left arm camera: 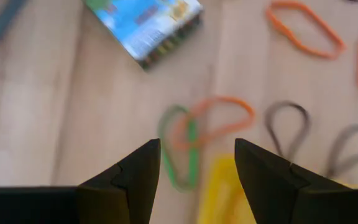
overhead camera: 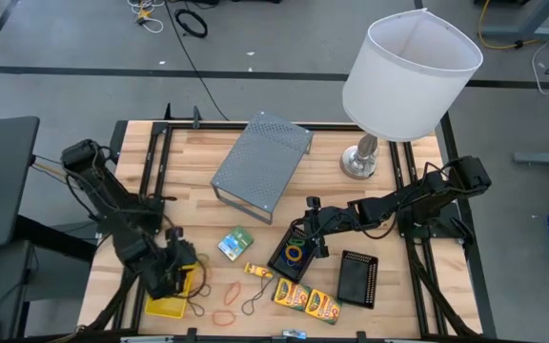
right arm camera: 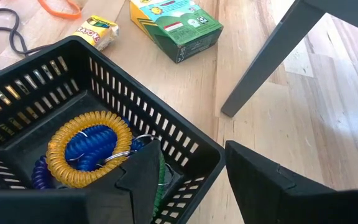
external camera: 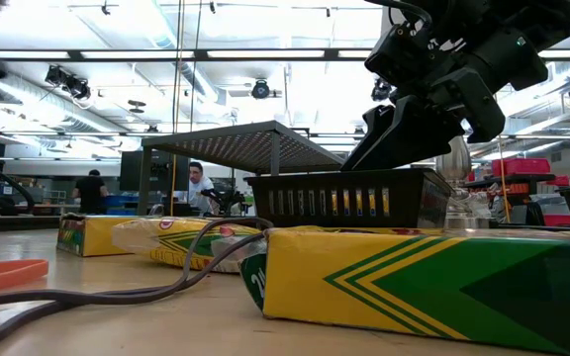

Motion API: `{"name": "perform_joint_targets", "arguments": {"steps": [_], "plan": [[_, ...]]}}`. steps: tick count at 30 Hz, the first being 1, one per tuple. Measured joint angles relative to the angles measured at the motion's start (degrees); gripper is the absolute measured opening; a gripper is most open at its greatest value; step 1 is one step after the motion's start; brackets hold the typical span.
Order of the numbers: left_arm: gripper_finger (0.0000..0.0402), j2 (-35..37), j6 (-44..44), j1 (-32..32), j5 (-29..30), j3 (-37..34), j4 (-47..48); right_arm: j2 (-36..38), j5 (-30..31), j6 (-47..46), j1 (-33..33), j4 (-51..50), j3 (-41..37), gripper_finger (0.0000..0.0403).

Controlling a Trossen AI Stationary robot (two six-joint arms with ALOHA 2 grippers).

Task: Pick & Place Office Desk Supplies
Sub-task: Put the green rubber band into the yellow bin

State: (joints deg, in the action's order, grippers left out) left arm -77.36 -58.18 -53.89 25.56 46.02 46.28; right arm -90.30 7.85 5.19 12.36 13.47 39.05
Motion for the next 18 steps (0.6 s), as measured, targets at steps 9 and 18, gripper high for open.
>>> {"name": "perform_joint_targets", "arguments": {"steps": [9,18], "plan": [[0.0213,0.0,14.3,10.09,-0.36,-0.02,-1.53,0.0,0.99,0.0,0.0,-0.04,0.0,0.0188],[0.0213,-3.81,22.82,14.27,-5.39,-0.22,-4.9,0.0,1.01,0.07,0.0,-0.19,0.0,0.0188]]}}
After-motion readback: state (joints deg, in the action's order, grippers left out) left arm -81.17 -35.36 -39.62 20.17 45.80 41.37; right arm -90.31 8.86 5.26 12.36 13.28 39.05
